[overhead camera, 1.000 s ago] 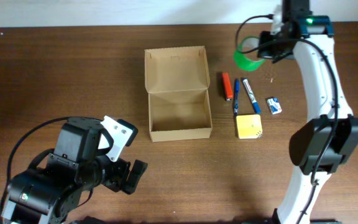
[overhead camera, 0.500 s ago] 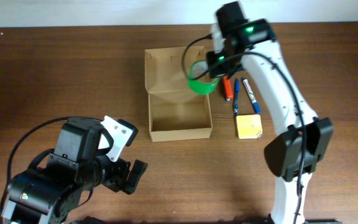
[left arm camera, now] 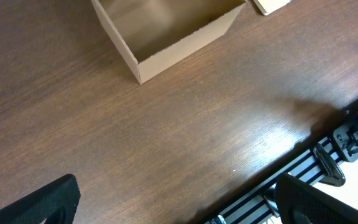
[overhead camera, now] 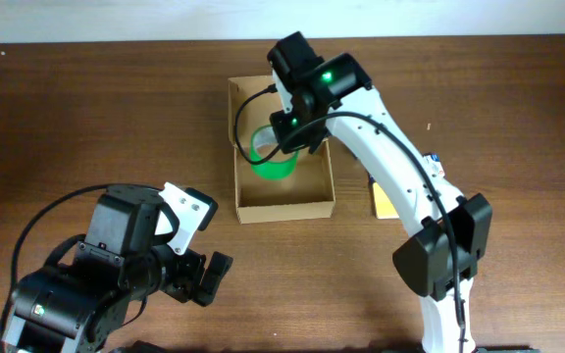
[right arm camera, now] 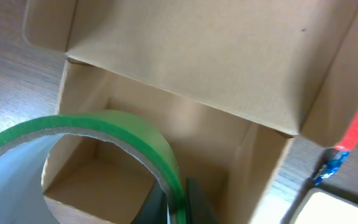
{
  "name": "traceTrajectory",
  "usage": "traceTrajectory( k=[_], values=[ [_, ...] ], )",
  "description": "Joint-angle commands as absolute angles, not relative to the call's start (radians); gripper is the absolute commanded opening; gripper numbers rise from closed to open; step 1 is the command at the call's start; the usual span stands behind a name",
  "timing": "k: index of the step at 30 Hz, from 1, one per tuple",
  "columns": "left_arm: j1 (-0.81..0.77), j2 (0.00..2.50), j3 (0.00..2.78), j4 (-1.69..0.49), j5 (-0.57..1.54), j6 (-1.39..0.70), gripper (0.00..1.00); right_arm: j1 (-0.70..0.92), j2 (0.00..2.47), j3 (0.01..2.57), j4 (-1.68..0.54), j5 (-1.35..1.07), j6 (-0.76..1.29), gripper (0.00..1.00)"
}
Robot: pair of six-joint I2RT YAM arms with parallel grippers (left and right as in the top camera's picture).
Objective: Pack container
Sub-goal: 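Lift the green tape with the right gripper and lower it into the box, then open the right gripper and withdraw it from the box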
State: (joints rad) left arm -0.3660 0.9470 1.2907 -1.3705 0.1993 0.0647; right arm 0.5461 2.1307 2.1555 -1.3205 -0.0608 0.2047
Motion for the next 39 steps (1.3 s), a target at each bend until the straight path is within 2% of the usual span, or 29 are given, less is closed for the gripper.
traceTrajectory(
  k=[1, 24, 39],
  values=[
    [-0.364, 0.941, 1.294, -1.370, 0.213, 0.084, 1.00, 0.555, 2.114, 2.126, -1.304, -0.040, 0.291, 0.04],
    [-0.364, 0.941, 1.294, -1.370, 0.214, 0.084, 1.00, 0.645, 2.115, 1.843, -1.102, -0.002, 0.392, 0.04],
    [-0.363, 0.941, 1.294, -1.370, 0.213, 0.084, 1.00, 0.656, 2.116, 1.787, -1.065, 0.012, 0.402, 0.05]
  ],
)
